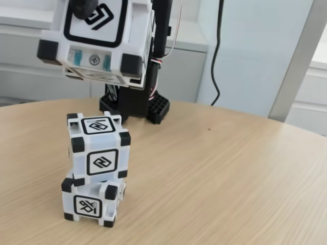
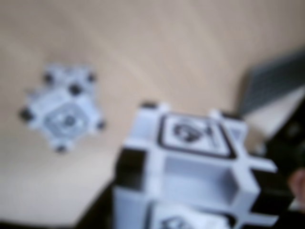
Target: Stack cubes from left to right.
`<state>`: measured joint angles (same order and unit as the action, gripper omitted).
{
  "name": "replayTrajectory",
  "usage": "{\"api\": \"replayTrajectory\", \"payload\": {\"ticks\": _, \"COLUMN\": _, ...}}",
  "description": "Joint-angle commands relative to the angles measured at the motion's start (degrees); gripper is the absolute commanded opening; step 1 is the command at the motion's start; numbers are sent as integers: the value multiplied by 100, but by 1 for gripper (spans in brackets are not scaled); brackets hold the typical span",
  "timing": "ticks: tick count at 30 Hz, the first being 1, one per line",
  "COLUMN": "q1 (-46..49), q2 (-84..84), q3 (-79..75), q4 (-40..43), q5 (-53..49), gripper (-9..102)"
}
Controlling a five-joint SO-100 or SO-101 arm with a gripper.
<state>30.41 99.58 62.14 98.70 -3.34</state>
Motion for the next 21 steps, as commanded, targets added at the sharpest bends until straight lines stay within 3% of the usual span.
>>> {"api": "replayTrajectory", "payload": {"ticks": 1, "q1": 44, "q2": 791, "q3": 475, "q4": 44, "q5": -132, "gripper": 13}}
{"api": "replayTrajectory", "payload": {"ticks": 10, "q1": 44, "q2": 2522, "q3": 2443, "q4": 35, "q5": -475, "gripper": 13}}
{"api": "replayTrajectory", "payload": {"ticks": 21, "q1": 79, "q2": 2672, "q3": 3208, "q4": 26, "q5": -756, "gripper": 12}}
